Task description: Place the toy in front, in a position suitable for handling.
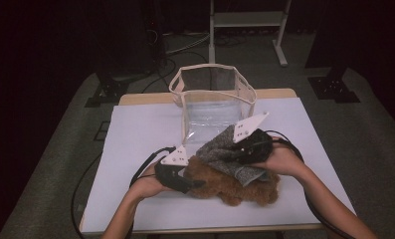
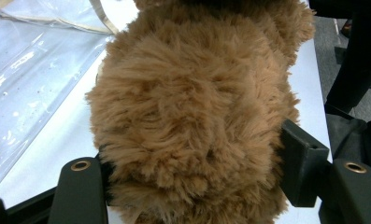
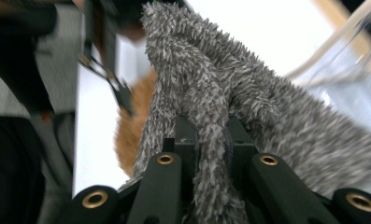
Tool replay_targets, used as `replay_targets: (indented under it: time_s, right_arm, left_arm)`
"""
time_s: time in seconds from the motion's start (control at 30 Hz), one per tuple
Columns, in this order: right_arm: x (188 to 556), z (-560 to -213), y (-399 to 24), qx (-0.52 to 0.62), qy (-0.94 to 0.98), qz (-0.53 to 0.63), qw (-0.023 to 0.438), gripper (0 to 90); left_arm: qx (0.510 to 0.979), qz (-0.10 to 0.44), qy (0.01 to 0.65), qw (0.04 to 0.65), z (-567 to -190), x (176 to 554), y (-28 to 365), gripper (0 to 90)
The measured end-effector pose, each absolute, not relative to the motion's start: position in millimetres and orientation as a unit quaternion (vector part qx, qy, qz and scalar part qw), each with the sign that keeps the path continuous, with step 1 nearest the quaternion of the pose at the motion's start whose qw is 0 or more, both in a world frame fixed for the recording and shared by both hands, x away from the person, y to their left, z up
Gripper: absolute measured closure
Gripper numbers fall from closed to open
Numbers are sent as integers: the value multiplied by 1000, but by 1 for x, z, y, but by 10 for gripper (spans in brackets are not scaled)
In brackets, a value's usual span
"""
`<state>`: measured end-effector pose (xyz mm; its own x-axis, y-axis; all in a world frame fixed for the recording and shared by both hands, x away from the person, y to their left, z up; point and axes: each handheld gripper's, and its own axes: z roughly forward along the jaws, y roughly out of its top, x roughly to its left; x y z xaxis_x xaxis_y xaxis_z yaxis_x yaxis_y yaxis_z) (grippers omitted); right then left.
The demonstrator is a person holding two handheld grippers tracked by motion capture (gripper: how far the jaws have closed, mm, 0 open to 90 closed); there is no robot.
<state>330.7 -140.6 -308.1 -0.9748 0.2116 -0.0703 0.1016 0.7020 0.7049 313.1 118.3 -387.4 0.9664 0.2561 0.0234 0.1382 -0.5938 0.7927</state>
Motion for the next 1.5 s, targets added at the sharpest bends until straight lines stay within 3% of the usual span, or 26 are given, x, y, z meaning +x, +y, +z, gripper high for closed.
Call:
replay_targets:
  time_s: [0.13, 0.4, 0.67, 0.83, 1.03, 1.27, 1.5]
  right_arm:
    - [343, -331, -151, 114, 925, 358, 59, 789]
    - [339, -334, -186, 142, 917, 369, 53, 788]
    - [332, -311, -181, 125, 909, 392, 67, 788]
    - [336, -323, -178, 126, 913, 384, 54, 787]
    - [337, -343, -208, 166, 901, 398, 34, 787]
    - [334, -347, -240, 200, 893, 401, 43, 787]
    - [331, -355, -224, 175, 897, 404, 23, 789]
  left_arm:
    - [889, 66, 116, 439, -391, 313, 122, 344]
    - [888, 67, 116, 440, -389, 314, 120, 348]
    - [892, 69, 110, 433, -388, 314, 120, 347]
    - [892, 69, 111, 432, -391, 314, 122, 347]
    - [891, 65, 111, 436, -393, 313, 125, 347]
    - [891, 63, 108, 436, -394, 313, 127, 344]
    - [889, 61, 114, 440, -383, 317, 137, 255]
